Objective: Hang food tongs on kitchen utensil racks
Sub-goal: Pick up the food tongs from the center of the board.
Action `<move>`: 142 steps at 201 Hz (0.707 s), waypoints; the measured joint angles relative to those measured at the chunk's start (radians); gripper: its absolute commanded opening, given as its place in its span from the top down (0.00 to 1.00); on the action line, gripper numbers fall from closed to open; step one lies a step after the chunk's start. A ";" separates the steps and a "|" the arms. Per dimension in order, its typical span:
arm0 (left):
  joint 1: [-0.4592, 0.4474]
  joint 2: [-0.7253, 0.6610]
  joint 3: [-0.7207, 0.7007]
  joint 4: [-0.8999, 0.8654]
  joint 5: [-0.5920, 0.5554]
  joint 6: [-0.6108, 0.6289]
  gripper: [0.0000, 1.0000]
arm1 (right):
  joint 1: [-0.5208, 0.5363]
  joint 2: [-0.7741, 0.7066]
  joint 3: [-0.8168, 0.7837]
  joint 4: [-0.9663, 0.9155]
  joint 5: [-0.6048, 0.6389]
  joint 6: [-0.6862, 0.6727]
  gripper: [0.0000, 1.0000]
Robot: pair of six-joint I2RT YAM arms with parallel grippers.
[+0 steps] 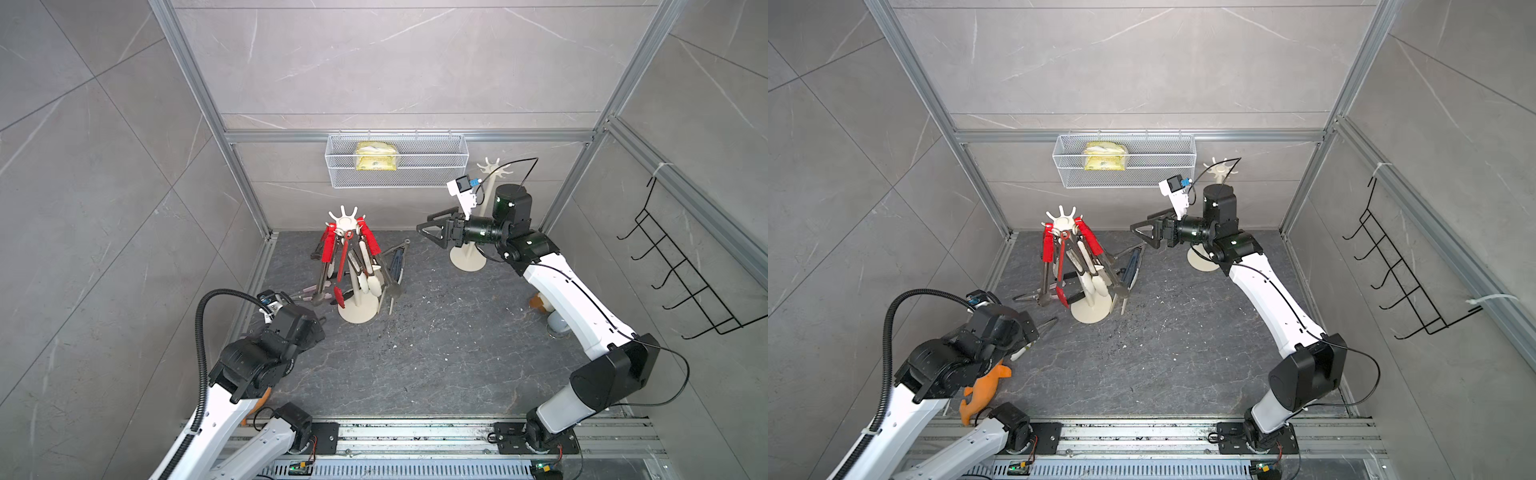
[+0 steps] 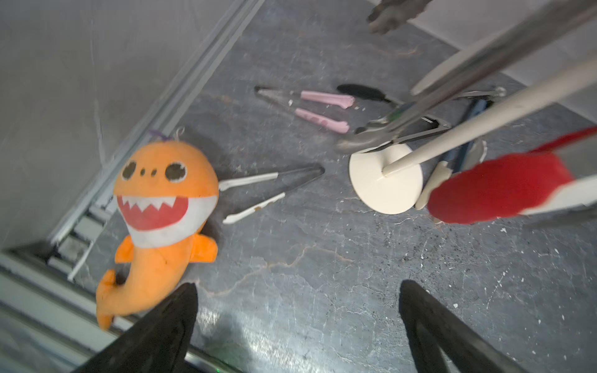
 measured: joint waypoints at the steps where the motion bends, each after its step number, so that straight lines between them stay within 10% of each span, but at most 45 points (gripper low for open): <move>1: 0.008 0.002 -0.002 0.001 0.006 0.000 0.01 | 0.000 -0.002 -0.001 -0.002 0.000 0.000 0.00; 29: 0.208 0.071 -0.031 0.035 0.176 0.027 0.01 | 0.001 -0.063 -0.031 -0.047 -0.003 -0.019 0.00; 142: 0.437 0.291 -0.127 0.175 0.405 0.245 0.17 | 0.001 -0.157 -0.081 -0.167 -0.003 -0.105 0.00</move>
